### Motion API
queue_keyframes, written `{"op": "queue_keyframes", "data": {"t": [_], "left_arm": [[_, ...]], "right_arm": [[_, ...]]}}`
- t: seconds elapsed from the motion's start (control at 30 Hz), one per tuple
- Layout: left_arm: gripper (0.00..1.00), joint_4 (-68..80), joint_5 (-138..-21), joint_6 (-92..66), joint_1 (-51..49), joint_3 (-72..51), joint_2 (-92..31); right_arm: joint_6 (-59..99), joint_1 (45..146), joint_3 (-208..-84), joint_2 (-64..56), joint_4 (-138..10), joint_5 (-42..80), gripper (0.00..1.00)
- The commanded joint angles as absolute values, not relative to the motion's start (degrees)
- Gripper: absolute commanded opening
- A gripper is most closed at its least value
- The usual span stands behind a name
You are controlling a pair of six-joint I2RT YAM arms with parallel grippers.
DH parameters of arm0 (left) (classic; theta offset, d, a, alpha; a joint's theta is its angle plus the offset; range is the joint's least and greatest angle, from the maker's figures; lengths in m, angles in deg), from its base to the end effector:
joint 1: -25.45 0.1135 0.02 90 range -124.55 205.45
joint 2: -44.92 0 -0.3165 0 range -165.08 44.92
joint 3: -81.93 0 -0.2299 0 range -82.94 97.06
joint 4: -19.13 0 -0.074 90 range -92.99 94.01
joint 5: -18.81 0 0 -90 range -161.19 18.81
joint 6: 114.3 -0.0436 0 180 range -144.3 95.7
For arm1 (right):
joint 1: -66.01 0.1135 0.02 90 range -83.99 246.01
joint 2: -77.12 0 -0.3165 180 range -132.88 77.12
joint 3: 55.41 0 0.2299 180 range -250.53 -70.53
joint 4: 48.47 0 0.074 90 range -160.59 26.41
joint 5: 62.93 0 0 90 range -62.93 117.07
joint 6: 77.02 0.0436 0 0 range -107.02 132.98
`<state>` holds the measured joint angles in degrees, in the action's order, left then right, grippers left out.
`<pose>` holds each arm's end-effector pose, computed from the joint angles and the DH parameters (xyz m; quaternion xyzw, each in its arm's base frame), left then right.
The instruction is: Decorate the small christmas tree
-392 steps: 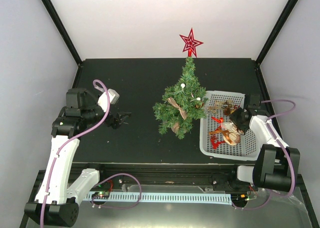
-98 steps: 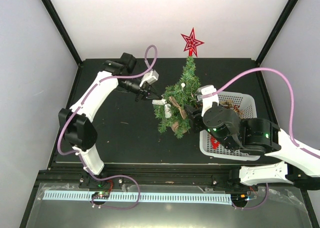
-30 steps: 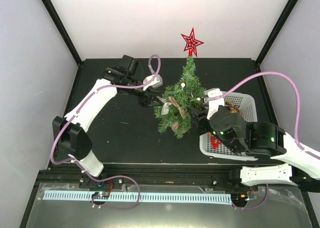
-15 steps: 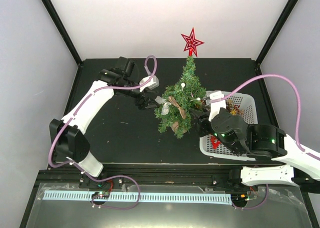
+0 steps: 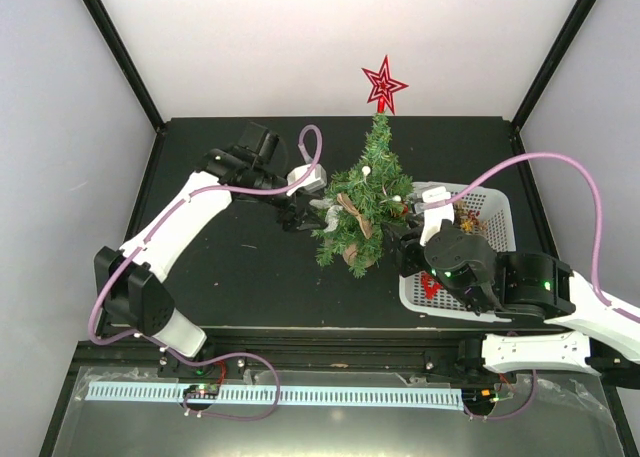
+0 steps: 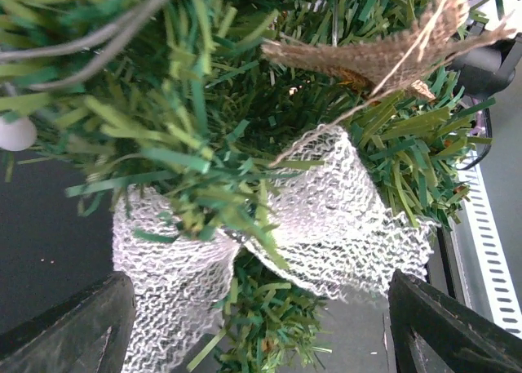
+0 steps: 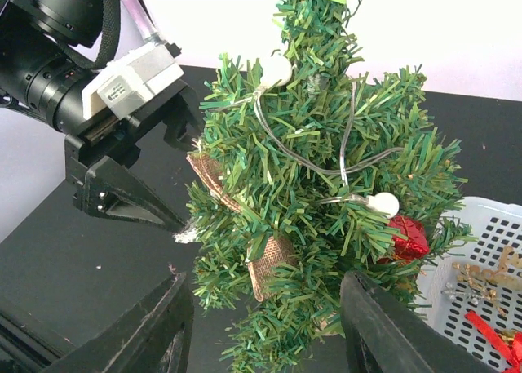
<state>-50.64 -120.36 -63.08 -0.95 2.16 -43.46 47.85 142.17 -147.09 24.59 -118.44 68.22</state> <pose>0.2455 -0.1587 0.3902 0.5676 0.6744 -0.3704 0.2929 0.0512 0.0878 0.4551 -0.1246 0.8230 0.2080 0.5136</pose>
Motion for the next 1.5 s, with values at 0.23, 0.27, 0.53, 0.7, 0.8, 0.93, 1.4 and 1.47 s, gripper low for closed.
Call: {"op": "queue_keyframes", "data": {"t": [0.23,0.27,0.53,0.7,0.8,0.93,1.4,1.47], "left_arm": [[0.85,-47.95,-115.87,-60.6,-4.48,3.8,-46.04],[0.85,-47.87,-115.71,-60.6,-4.5,3.88,-46.19],[0.85,-45.77,-113.78,-60.07,-4.65,2.39,-45.8],[0.86,-45.69,-112.69,-60.43,-4.46,2.54,-43.87],[0.87,-47.86,-112.5,-62.12,-4.22,3.6,-43.37],[0.88,-50.77,-112.52,-64.27,-3.47,4.33,-42.69],[0.88,-55.12,-111.87,-69.39,-0.47,1.25,-39.7],[0.88,-54.65,-111.9,-69.38,-0.08,-0.04,-39.17]], "right_arm": [[49.83,142.43,-146.53,25.96,-118.64,69.17,0.5],[49.93,142.47,-146.41,26.03,-118.64,69.12,0.5],[50.32,142.43,-145.78,26.38,-118.33,68.91,0.51],[50.51,142.46,-145.66,26.93,-118.24,68.89,0.5],[51.0,142.43,-146.02,27.09,-119.11,68.91,0.5],[51.71,142.39,-145.18,28.45,-119.57,69.17,0.5],[52.36,142.44,-143.23,30.07,-120.71,69.64,0.51],[52.59,142.4,-142.93,29.92,-120.69,70.1,0.51]]}}
